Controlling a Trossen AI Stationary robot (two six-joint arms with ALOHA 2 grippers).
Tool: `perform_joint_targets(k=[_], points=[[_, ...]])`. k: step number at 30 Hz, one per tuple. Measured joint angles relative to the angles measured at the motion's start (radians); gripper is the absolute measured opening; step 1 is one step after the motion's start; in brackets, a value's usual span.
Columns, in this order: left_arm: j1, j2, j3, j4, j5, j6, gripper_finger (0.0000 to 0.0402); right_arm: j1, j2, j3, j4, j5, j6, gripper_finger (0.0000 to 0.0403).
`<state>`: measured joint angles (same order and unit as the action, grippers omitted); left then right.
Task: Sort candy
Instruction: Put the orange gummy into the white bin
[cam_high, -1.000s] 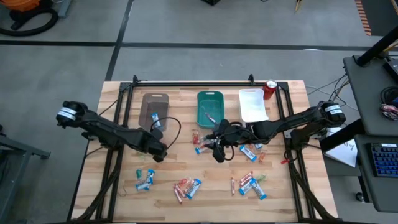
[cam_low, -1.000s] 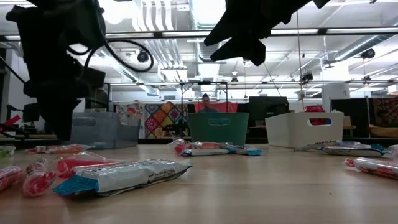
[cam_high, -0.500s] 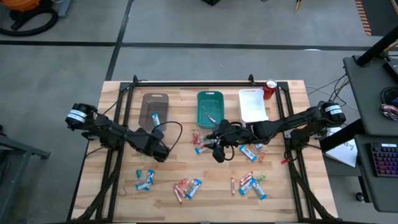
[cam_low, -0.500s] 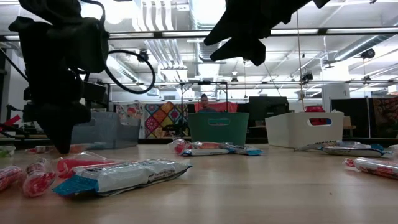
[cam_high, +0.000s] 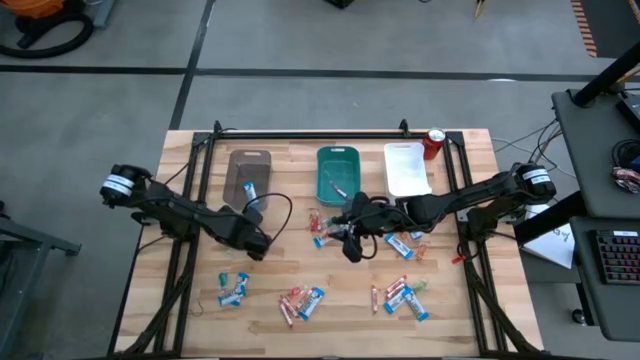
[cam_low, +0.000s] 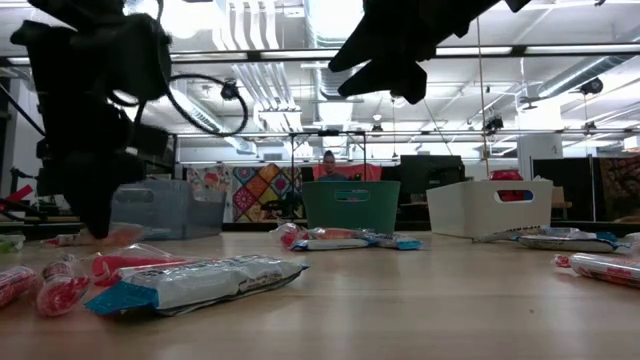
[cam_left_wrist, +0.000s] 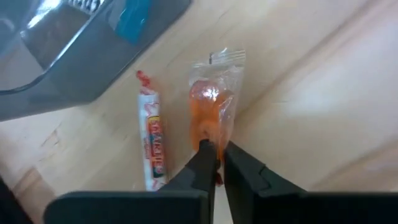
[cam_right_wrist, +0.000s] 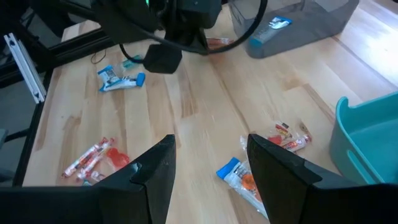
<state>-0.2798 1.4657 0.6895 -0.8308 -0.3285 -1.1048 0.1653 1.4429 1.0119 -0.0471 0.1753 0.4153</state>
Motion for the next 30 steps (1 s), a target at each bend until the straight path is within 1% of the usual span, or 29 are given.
perform_joint_targets(k=[4, 8, 11, 15, 18, 20, 22, 26, 30], points=[[-0.043, -0.091, 0.000, 0.001, 0.005, 0.057, 0.0002, 0.023, 0.000, 0.000, 0.000, 0.000, -0.043, 0.0189], [-0.106, -0.217, 0.002, 0.067, 0.003, 0.187, 0.0001, 0.050, 0.000, 0.000, 0.005, 0.002, -0.092, 0.0189], [-0.149, -0.307, 0.002, 0.184, -0.027, 0.355, 0.0000, 0.062, 0.000, -0.006, 0.044, 0.008, -0.135, 0.0189], [-0.167, -0.379, -0.003, 0.410, -0.032, 0.662, 0.0000, 0.070, 0.013, -0.022, 0.160, 0.009, -0.225, 0.0189], [-0.160, -0.389, -0.012, 0.562, -0.024, 0.846, 0.0000, 0.073, 0.052, -0.027, 0.272, 0.008, -0.302, 0.0189], [-0.152, -0.381, -0.015, 0.614, -0.022, 0.908, 0.0000, 0.075, 0.089, -0.027, 0.340, 0.008, -0.347, 0.0189], [-0.141, -0.367, -0.017, 0.656, -0.022, 0.940, 0.0000, 0.075, 0.124, -0.026, 0.410, 0.008, -0.385, 0.0189], [-0.131, -0.326, -0.019, 0.708, -0.023, 0.959, 0.0000, 0.074, 0.181, -0.024, 0.530, 0.009, -0.440, 0.0189], [-0.130, -0.287, -0.019, 0.731, -0.023, 0.959, 0.0000, 0.072, 0.205, -0.023, 0.560, 0.009, -0.466, 0.0189]])
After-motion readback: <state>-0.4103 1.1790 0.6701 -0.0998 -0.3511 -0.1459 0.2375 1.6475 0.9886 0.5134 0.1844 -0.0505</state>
